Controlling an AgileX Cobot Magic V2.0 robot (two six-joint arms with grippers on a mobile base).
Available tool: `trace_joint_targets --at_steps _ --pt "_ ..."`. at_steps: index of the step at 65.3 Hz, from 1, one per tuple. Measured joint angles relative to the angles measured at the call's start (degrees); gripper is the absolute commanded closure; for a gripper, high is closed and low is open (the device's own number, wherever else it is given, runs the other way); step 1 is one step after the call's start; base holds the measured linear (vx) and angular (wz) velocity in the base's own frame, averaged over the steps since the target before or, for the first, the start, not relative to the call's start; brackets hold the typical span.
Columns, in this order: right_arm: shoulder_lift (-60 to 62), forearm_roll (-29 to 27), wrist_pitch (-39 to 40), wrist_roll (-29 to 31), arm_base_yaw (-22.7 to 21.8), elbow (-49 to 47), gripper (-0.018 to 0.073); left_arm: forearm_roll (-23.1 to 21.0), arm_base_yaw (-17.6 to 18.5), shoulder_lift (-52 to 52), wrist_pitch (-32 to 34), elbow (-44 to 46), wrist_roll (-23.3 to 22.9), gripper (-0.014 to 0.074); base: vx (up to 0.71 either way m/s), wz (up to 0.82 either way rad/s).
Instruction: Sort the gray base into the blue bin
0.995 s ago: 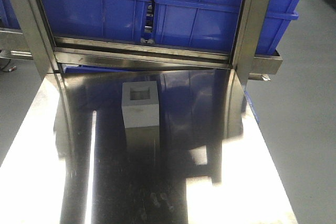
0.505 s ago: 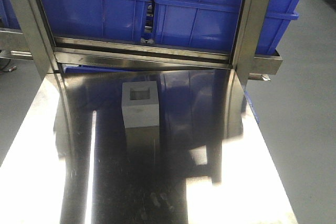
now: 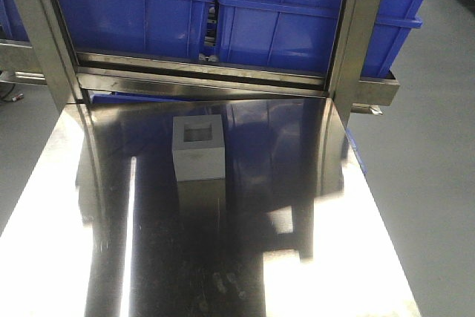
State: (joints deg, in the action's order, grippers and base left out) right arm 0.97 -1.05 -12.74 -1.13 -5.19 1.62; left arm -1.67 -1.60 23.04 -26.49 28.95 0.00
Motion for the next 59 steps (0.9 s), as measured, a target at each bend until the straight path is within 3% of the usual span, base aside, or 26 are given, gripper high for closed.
trace_joint_targets --at_steps 9,18,59 --pt "0.0 0.0 0.0 0.0 0.0 0.0 0.0564 0.0 0.0 0.0 0.0 0.0 0.0 0.0041 0.0 0.0" --pt "0.0 0.0 0.0 0.0 0.0 0.0 0.0564 0.0 0.0 0.0 0.06 0.0 0.0 -0.0136 0.0 0.0" --pt "0.0 0.0 0.0 0.0 0.0 0.0 0.0564 0.0 0.0 0.27 0.24 0.0 0.0 0.0019 0.0 0.0"
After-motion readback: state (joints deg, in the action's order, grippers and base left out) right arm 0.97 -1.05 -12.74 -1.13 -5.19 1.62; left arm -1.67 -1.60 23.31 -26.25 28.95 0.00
